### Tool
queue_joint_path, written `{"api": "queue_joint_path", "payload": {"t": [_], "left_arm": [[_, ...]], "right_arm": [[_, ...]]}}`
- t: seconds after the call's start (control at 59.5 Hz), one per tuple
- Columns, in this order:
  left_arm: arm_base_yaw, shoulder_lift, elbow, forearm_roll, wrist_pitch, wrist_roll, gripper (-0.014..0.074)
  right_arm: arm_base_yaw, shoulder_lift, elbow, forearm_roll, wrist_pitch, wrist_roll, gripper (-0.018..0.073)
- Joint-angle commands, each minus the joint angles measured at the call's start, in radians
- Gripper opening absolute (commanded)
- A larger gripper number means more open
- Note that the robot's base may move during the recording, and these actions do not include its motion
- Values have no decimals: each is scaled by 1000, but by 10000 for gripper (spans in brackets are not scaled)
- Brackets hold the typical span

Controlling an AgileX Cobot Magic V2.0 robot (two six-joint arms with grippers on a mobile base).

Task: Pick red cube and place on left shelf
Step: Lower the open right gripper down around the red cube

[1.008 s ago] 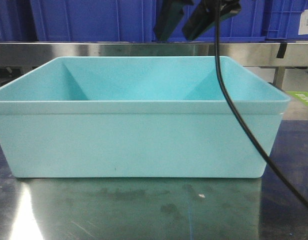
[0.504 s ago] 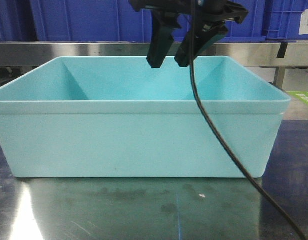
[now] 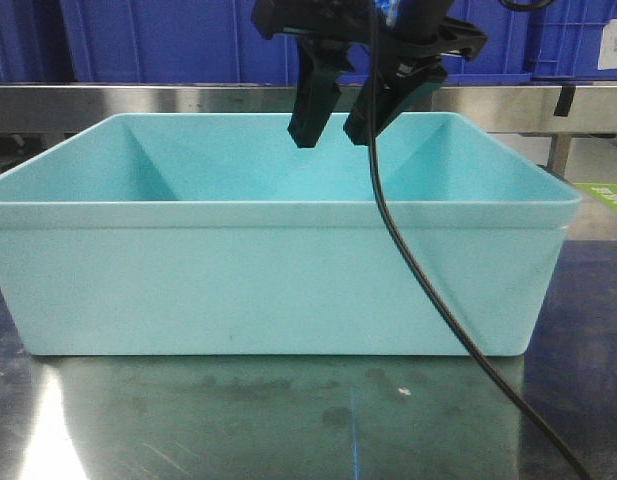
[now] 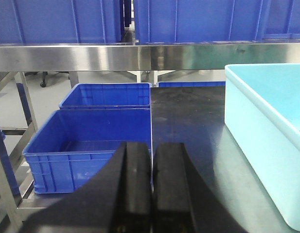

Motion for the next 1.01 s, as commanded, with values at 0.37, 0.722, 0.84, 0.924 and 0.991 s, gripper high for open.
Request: {"api": "queue_joint_path", "payload": {"t": [0.37,0.722,0.84,0.924,0.991], "left_arm": [[-5,-15,23,-4,-88,-1,102],[-5,-15,23,-4,-88,-1,102],[-5,-15,23,-4,-88,-1,102],[-5,-15,23,-4,-88,-1,102],[-5,-15,23,-4,-88,-1,102]], "right_arm": [[-1,-42,-36,12,-93,-7,545],[-2,15,-36,13,-45,-7,608],[-3,36,-36,13,-41,-6,601],[-10,42,-36,13,-35,-6,601],[-17,46,-36,13,-26,-6,601]]}}
